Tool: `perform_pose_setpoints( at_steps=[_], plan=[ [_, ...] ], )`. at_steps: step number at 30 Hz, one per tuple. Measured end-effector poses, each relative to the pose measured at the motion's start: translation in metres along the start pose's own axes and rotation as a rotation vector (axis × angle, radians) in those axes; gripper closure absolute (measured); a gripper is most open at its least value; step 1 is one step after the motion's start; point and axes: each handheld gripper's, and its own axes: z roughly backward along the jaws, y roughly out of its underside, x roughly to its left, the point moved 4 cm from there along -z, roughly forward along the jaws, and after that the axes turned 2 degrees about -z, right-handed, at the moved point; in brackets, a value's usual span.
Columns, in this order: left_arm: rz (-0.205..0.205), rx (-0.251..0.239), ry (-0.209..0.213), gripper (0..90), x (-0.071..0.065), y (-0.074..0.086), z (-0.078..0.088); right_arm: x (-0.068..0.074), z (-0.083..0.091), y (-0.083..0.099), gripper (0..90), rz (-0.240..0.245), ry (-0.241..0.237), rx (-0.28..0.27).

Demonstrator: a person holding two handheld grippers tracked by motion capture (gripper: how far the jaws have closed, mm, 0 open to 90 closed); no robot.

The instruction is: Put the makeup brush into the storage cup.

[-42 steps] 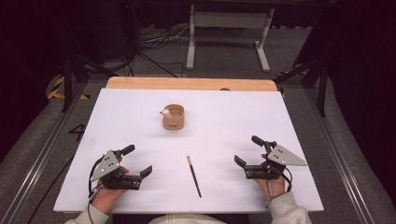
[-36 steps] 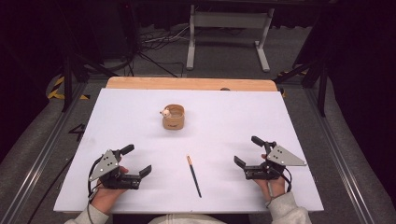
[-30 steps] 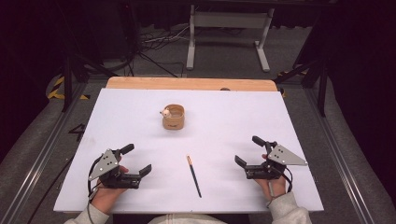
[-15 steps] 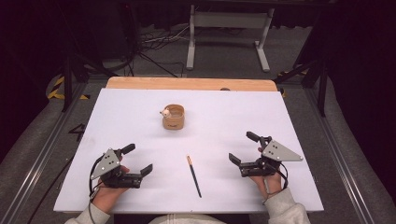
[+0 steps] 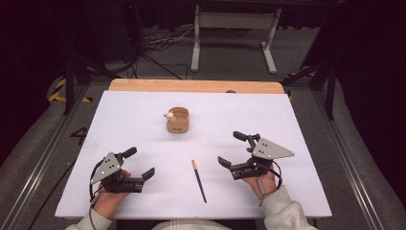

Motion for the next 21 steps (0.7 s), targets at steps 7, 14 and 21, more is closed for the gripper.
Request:
perform_pose_setpoints(
  at_steps=[7,14,21],
  plan=[
    [0.006,0.007,-0.001,2.1,0.000,0.001,0.000,0.004,-0.013,-0.007,4.1,-0.016,0.005,0.009],
    [0.005,0.000,-0.006,2.2,0.001,0.000,0.002,0.010,-0.027,-0.008,3.9,-0.045,-0.058,0.040],
    [-0.002,0.001,-0.010,2.2,0.001,-0.001,0.003,0.015,-0.034,-0.013,6.9,-0.059,-0.093,0.132]
  ],
)
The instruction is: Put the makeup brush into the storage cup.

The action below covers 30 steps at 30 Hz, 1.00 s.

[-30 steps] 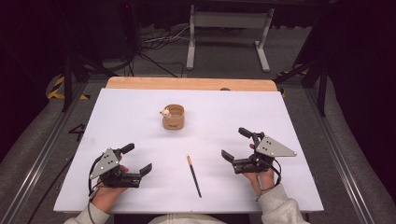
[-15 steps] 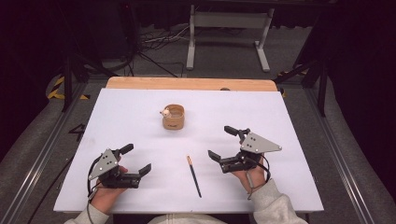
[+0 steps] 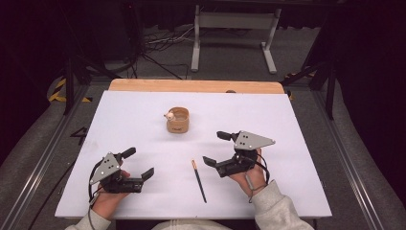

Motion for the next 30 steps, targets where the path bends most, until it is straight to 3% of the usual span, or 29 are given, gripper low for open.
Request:
perform_pose_setpoints(
  at_steps=[3,4,6,13,23,26,30],
  plan=[
    [0.001,0.001,-0.005,2.2,0.001,0.000,0.000,0.002,-0.001,-0.003,8.6,0.002,0.020,0.061],
    [0.006,0.004,-0.007,2.2,0.001,0.001,0.000,0.002,-0.002,-0.005,8.7,-0.001,0.027,0.108],
    [0.003,0.006,-0.007,2.3,0.001,0.001,0.000,0.003,-0.003,-0.006,9.0,0.000,0.028,0.126],
    [-0.005,0.015,-0.005,2.2,0.000,0.001,0.000,0.000,-0.008,-0.010,8.4,-0.031,0.013,0.264],
    [0.004,0.022,-0.006,2.3,0.000,0.002,-0.001,0.002,-0.019,-0.012,8.7,-0.008,0.009,0.423],
    [0.011,0.023,-0.004,2.4,-0.001,0.002,-0.002,0.002,-0.023,-0.012,8.7,-0.011,0.013,0.498],
    [0.010,0.028,-0.004,2.4,-0.001,0.002,-0.002,0.003,-0.027,-0.012,9.2,-0.010,0.015,0.547]
  ],
)
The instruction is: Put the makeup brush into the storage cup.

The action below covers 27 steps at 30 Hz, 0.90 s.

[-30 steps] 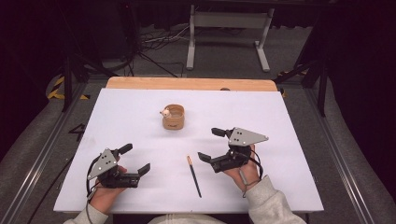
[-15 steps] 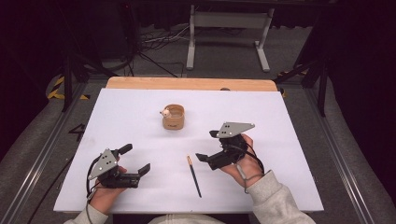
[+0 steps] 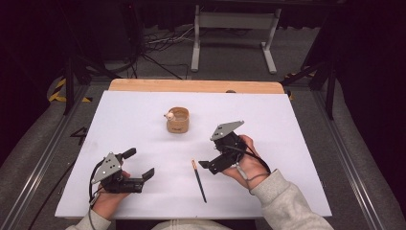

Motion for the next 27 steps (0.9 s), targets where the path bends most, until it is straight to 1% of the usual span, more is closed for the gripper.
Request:
perform_pose_setpoints(
  at_steps=[7,9,11,14,15,19,22,24,26,27],
  plan=[
    [0.009,0.010,-0.002,2.3,0.001,0.000,0.000,0.002,-0.008,-0.004,10.7,-0.001,-0.005,0.080],
    [0.020,0.010,0.001,2.2,0.001,0.001,0.000,0.002,-0.011,-0.005,11.0,-0.001,-0.006,0.101],
    [0.018,0.013,0.002,2.2,0.001,0.001,0.000,0.003,-0.013,-0.005,11.6,-0.006,-0.013,0.123],
    [0.033,0.016,0.004,2.2,0.001,0.001,-0.001,0.005,-0.017,-0.004,11.9,-0.011,-0.023,0.153],
    [0.028,0.019,0.005,2.2,0.001,0.001,-0.001,0.006,-0.019,-0.004,12.0,-0.011,-0.026,0.161],
    [0.033,0.023,0.007,2.1,0.001,0.001,-0.001,0.008,-0.024,-0.004,12.2,-0.014,-0.038,0.194],
    [0.030,0.028,0.009,2.1,0.001,0.001,-0.001,0.009,-0.027,-0.004,12.3,-0.017,-0.037,0.221],
    [0.031,0.029,0.010,2.1,0.001,0.001,-0.001,0.010,-0.028,-0.004,12.4,-0.016,-0.039,0.225],
    [0.039,0.028,0.010,2.0,0.001,0.001,-0.001,0.012,-0.032,-0.003,12.5,-0.015,-0.043,0.245],
    [0.040,0.028,0.010,2.0,0.001,0.001,-0.001,0.012,-0.032,-0.003,12.5,-0.015,-0.043,0.245]
  ],
)
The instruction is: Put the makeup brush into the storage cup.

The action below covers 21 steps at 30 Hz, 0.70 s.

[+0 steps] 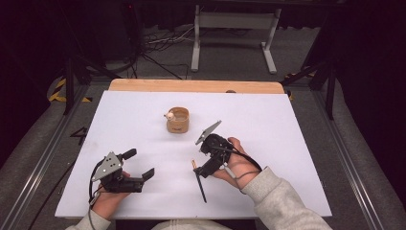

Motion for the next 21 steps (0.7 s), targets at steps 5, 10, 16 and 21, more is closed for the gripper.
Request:
perform_pose_setpoints(
  at_steps=[5,10,16,21],
  plan=[
    [0.004,-0.003,0.001,2.1,0.000,0.000,0.000,0.003,-0.009,0.000,13.1,0.001,-0.007,0.023],
    [0.008,0.002,0.004,2.0,0.000,0.000,0.000,0.006,-0.017,0.002,14.1,0.005,-0.013,0.036],
    [0.014,0.009,0.008,2.2,0.000,0.000,0.000,0.009,-0.029,0.005,14.7,0.016,-0.008,0.088],
    [0.019,0.023,0.009,2.4,0.001,0.001,-0.001,0.009,-0.036,0.006,15.4,0.024,0.009,0.134]
  ],
)
